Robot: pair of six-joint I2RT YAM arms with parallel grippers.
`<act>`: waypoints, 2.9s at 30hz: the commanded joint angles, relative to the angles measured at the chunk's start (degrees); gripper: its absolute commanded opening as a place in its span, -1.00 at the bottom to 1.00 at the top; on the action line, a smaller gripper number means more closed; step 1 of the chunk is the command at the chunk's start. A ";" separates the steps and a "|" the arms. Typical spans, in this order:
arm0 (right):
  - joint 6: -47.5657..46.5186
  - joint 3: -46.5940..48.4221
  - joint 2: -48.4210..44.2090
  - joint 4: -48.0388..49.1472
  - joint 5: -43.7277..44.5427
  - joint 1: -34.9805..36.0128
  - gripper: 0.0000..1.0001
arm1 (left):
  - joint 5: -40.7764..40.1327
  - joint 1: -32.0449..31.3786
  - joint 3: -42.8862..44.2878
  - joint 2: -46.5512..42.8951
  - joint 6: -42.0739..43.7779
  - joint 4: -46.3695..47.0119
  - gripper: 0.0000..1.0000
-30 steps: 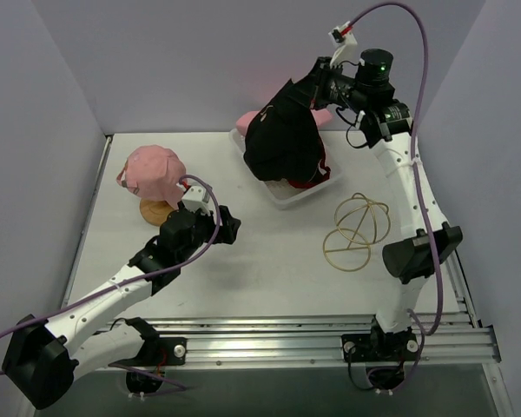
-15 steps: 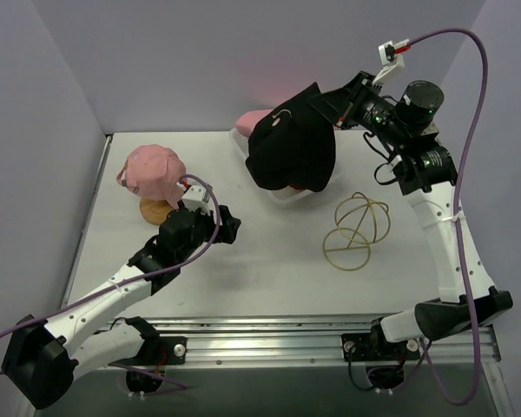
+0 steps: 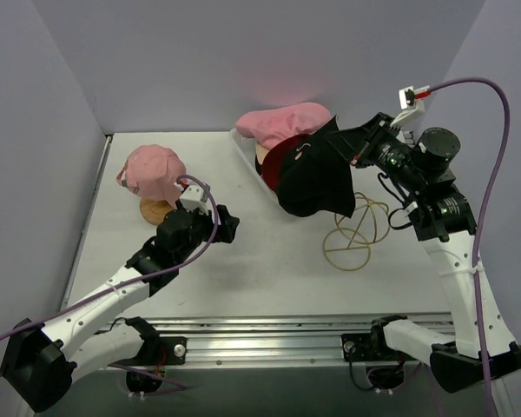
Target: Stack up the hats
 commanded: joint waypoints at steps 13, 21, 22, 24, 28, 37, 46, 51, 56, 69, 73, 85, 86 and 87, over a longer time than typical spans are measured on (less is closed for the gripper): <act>5.27 -14.05 -10.76 6.74 2.97 -0.47 -1.00 | -1.03 -0.19 0.91 0.16 1.04 1.33 0.88; -2.82 -14.66 -13.66 -6.89 19.84 -0.56 -1.00 | -1.30 -0.19 0.91 -0.10 1.04 1.07 0.88; -3.00 -14.84 -13.66 -8.73 23.34 -0.73 -1.00 | -1.30 -0.19 0.91 -0.10 1.04 1.07 0.88; -3.26 -15.71 -14.36 -9.36 25.56 -1.00 -1.00 | -1.38 -0.19 0.91 -0.19 1.04 1.07 0.88; -3.00 -18.44 -16.47 -9.89 28.47 -1.43 -1.00 | -1.30 -0.19 0.82 -0.28 1.04 1.25 0.88; -6.16 -20.55 -17.88 -11.99 38.13 -2.14 -1.00 | -1.47 -0.19 0.91 -0.02 1.21 1.16 0.88; -9.24 -24.76 -21.12 -16.21 46.04 -3.46 -1.00 | -1.38 -0.19 0.91 0.25 1.30 1.07 0.88; -8.98 -30.47 -28.51 -17.62 48.51 -3.54 -1.00 | -1.38 -0.19 1.00 0.60 1.30 1.33 0.88; -7.40 -37.24 -32.20 -16.92 48.43 -3.20 -1.00 | -1.65 -0.19 1.09 0.86 1.39 1.16 0.88; 4.73 -50.78 -33.79 -8.84 49.74 -3.37 -1.00 | -2.70 -0.19 0.91 0.95 1.57 0.81 0.88; 5.43 -50.18 -32.48 -8.13 52.99 -3.46 -1.00 | -2.62 -0.19 1.08 1.13 1.65 0.81 0.88; 8.25 -55.97 -29.75 -5.76 56.16 -4.51 -1.00 | -2.53 -0.19 1.09 1.39 1.65 0.89 0.88; 8.77 -56.23 -29.40 -5.58 56.42 -4.60 -1.00 | -2.61 -0.19 1.09 1.57 1.74 0.89 0.88; 8.69 -56.67 -29.40 -5.15 56.34 -4.77 -1.00 | -2.70 -0.19 1.09 1.57 1.74 0.89 0.88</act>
